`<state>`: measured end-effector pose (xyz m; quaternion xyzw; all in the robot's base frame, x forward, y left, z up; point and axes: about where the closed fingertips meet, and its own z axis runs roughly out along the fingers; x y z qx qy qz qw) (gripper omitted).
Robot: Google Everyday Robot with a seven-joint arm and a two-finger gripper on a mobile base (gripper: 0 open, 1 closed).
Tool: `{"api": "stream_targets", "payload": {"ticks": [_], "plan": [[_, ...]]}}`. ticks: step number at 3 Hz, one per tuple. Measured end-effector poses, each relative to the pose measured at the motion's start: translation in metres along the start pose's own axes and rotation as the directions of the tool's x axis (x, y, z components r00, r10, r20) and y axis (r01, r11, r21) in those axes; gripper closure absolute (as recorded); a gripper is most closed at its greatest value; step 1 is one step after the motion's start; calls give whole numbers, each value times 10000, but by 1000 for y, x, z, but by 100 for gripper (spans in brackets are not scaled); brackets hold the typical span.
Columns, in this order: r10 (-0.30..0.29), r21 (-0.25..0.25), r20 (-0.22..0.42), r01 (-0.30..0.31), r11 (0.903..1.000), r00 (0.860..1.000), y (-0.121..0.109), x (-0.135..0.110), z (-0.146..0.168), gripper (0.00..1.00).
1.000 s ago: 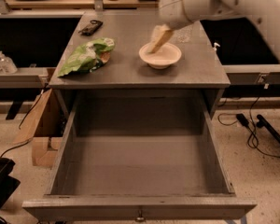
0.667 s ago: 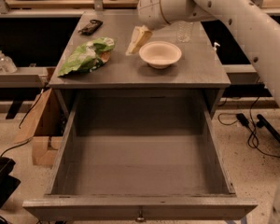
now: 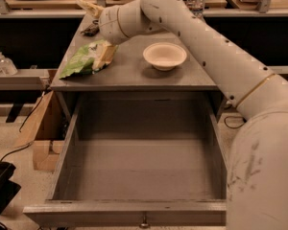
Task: Place green rice chip bag into top drawer
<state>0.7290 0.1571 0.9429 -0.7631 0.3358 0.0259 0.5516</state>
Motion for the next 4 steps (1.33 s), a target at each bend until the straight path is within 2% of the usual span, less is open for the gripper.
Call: {"api": "stream_targets", "payload": {"ticks": [1, 2, 3, 4], "plan": [[4, -31, 60, -4, 10000, 10000, 1, -2, 5, 0], [-118, -291, 7, 118, 9995, 9999, 2, 16, 20, 0], [-459, -1570, -601, 360, 9869, 9971, 8, 39, 32, 0], [-458, -1578, -596, 359, 9868, 9972, 9, 38, 32, 0]]}}
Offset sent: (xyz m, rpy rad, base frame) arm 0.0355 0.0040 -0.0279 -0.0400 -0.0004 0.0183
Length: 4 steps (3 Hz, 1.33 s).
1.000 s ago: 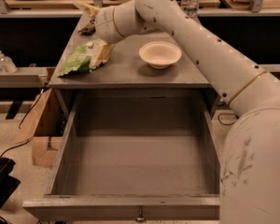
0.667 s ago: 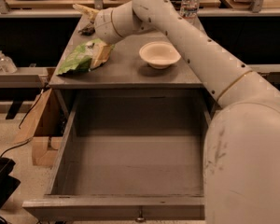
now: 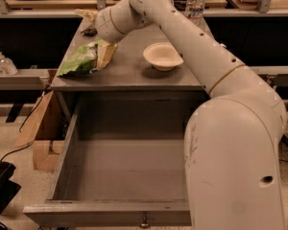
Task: Place green rice chip bag into top drawer
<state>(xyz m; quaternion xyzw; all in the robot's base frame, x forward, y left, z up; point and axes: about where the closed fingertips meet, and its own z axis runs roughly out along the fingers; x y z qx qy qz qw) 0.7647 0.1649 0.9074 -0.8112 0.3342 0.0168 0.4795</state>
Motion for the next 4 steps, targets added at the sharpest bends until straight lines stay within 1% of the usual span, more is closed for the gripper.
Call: {"api": "stream_targets", "payload": {"ticks": [1, 2, 4], "plan": [[40, -250, -123, -43, 9997, 9999, 3, -3, 20, 0], [-3, -890, -399, -33, 9960, 9992, 15, -7, 37, 17], [20, -931, -324, -50, 9956, 9995, 18, -8, 43, 63]]}}
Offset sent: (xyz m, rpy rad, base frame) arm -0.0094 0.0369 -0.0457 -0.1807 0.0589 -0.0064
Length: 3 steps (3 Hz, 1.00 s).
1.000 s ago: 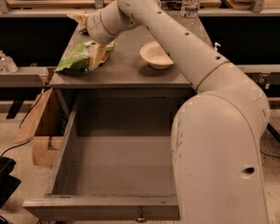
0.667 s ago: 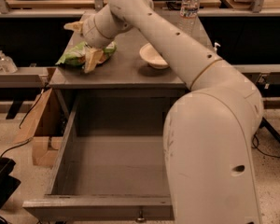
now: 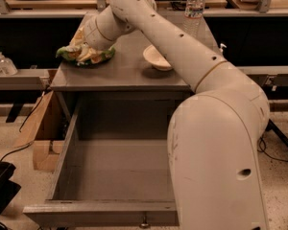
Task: Place green rice chip bag into top drawer
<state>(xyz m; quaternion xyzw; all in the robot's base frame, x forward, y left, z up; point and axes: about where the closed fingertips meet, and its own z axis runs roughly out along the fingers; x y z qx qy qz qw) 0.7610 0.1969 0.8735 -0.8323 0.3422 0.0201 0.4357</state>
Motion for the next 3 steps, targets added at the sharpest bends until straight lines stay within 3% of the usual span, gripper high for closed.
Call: {"api": "stream_targets", "payload": {"ticks": [1, 2, 3], "plan": [[2, -42, 36, -1, 10000, 10000, 1, -1, 3, 87], [3, -77, 67, -2, 10000, 10000, 2, -2, 6, 100], [3, -78, 67, -2, 10000, 10000, 2, -2, 6, 100]]}}
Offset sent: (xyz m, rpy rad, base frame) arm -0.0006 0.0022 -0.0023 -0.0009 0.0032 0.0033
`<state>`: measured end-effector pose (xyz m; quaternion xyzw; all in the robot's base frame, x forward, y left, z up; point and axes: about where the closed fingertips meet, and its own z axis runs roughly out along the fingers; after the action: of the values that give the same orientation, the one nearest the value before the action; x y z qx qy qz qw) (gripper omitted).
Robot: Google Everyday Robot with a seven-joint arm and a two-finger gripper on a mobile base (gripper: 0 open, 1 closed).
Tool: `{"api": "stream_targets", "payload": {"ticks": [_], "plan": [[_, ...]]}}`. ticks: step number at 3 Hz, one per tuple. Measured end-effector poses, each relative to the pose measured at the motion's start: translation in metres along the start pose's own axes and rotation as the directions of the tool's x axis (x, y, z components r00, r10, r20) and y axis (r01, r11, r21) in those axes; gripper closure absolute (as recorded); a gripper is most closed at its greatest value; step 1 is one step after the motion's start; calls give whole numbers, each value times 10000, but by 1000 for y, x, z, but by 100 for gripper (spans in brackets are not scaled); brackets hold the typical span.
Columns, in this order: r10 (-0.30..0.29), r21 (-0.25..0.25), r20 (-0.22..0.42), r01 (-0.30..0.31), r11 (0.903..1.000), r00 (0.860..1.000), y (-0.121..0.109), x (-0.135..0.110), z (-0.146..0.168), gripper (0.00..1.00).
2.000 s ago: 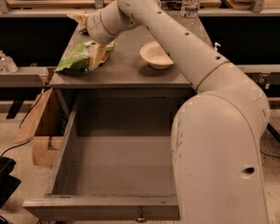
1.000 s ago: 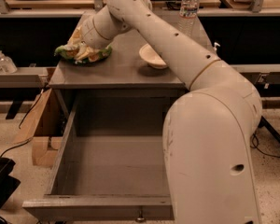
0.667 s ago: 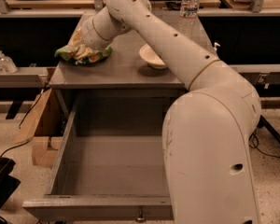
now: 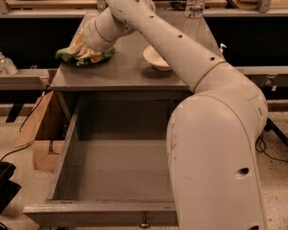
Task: Place green rice chip bag into top drawer
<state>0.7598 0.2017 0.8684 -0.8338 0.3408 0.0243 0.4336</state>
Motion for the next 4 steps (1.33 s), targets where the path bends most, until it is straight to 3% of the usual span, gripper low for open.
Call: {"api": "stream_targets", "payload": {"ticks": [1, 2, 3, 4], "plan": [[-134, 95, 34, 133, 9999, 9999, -9, -2, -8, 100], [-562, 281, -180, 567, 9980, 9983, -26, -12, -46, 100], [-837, 618, -457, 864, 9943, 9954, -35, -30, -103, 100], [-865, 1361, -496, 925, 9864, 9950, -32, -62, -164, 100]]}}
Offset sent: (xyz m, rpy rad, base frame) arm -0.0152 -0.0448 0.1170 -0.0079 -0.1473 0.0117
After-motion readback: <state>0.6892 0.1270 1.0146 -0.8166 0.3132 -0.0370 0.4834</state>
